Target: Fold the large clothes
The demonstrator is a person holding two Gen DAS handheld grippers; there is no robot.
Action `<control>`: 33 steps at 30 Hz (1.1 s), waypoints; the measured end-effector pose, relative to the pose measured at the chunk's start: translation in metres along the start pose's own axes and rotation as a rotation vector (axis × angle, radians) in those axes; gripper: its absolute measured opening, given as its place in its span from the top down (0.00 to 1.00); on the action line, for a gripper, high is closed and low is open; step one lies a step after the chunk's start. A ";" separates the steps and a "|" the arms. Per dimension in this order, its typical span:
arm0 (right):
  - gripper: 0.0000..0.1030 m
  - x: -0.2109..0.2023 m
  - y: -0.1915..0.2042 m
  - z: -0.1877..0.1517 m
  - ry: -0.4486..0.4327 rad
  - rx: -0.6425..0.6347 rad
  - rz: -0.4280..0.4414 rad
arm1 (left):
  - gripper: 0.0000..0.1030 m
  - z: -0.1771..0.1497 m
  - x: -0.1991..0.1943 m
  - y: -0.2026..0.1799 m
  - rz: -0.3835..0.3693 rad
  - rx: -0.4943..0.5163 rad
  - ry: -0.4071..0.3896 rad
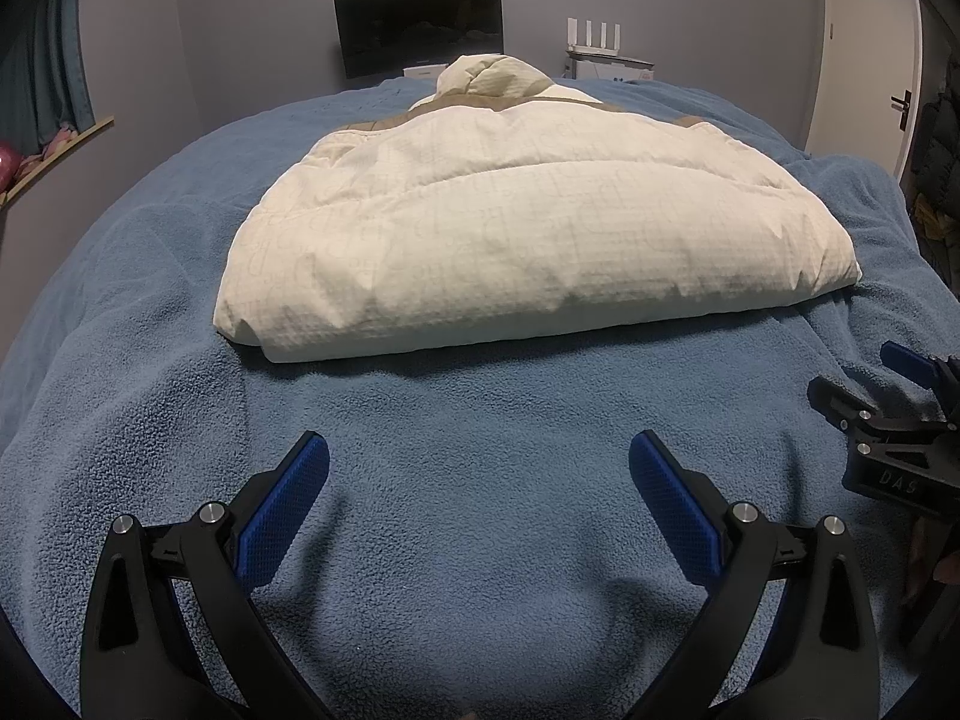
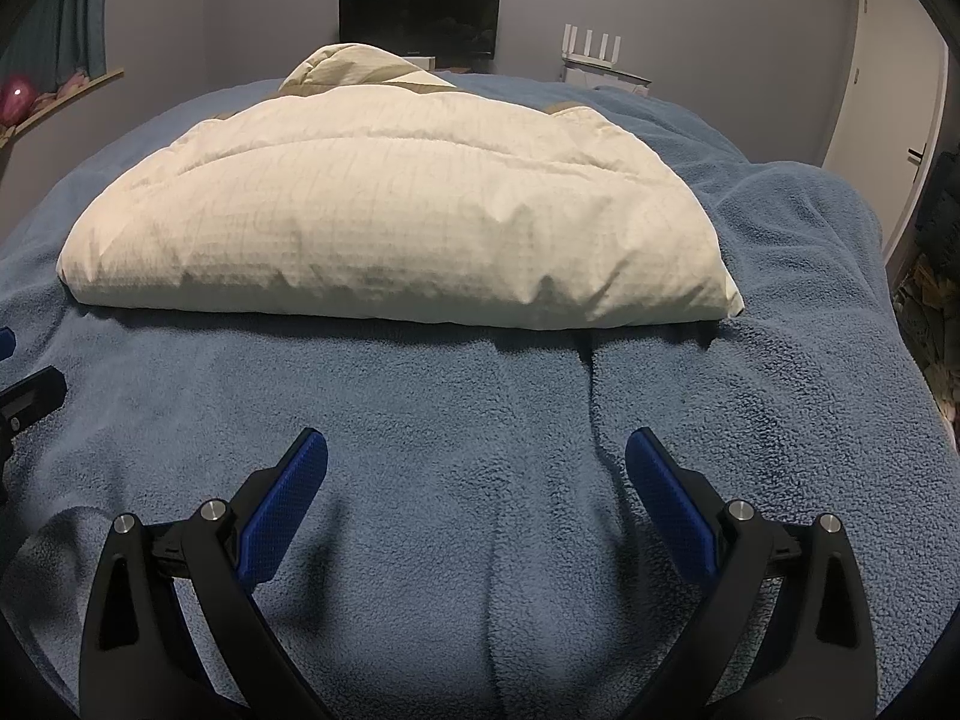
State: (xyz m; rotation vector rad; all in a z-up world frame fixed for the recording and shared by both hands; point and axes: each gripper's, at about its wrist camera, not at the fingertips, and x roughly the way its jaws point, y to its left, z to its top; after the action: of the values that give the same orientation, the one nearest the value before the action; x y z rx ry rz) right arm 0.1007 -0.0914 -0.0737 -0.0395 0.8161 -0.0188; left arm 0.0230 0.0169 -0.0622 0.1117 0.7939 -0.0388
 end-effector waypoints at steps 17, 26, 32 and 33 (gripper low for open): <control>0.07 0.000 0.001 0.000 0.003 0.000 0.000 | 0.06 0.002 0.002 -0.004 0.003 0.002 0.011; 0.07 0.000 0.001 0.000 0.004 -0.001 0.000 | 0.06 0.002 0.002 -0.001 -0.012 -0.003 0.010; 0.07 0.000 0.000 -0.002 0.005 -0.002 0.001 | 0.06 0.002 0.002 -0.002 -0.037 0.001 0.017; 0.07 0.001 0.001 -0.001 0.005 -0.002 0.001 | 0.06 0.002 0.002 -0.003 -0.041 0.004 0.016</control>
State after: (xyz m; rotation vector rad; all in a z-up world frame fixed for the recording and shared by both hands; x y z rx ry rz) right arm 0.1004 -0.0907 -0.0748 -0.0413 0.8210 -0.0174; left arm 0.0255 0.0139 -0.0622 0.0997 0.8119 -0.0787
